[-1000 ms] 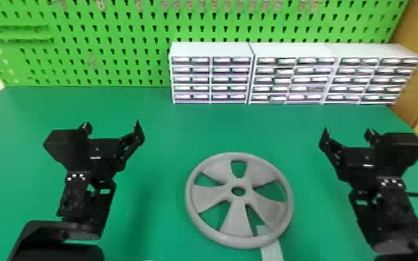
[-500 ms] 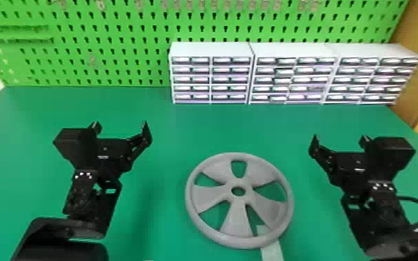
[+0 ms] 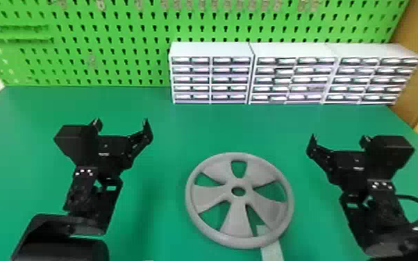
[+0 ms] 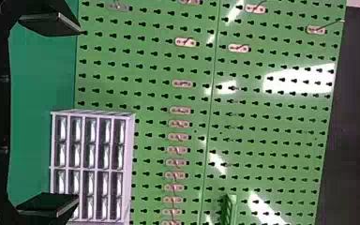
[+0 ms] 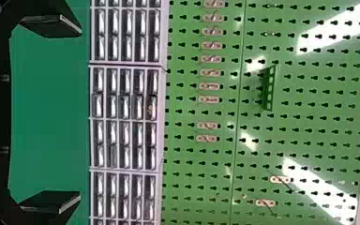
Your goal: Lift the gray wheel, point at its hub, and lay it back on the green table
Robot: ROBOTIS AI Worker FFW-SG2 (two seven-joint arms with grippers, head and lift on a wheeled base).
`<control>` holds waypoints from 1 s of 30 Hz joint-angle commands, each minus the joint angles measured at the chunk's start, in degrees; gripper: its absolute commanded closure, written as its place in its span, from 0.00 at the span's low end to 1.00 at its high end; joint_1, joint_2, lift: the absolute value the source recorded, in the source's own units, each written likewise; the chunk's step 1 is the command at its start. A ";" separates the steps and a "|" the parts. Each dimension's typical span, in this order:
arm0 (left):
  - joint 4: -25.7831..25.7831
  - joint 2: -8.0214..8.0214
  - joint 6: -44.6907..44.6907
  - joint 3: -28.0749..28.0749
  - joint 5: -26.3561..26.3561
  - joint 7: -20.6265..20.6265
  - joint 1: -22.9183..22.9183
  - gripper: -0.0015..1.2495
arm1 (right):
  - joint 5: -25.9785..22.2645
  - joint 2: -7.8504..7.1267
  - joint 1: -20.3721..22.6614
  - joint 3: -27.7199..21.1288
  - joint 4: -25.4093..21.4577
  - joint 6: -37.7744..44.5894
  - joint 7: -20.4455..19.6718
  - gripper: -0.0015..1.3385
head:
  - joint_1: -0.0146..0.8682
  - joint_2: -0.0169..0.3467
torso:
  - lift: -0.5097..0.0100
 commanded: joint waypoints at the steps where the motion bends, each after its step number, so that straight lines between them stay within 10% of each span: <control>1: 0.10 0.00 0.00 0.13 -0.09 -0.24 -0.25 0.03 | -0.08 0.13 -0.04 -0.28 0.00 0.00 0.33 0.06 | 0.80 0.18 | 0.80; 30: 0.10 -0.09 0.00 0.75 0.26 -1.65 -0.87 0.03 | -0.08 0.04 -0.56 -1.07 -0.18 -0.26 1.04 0.06 | 0.80 0.18 | 0.80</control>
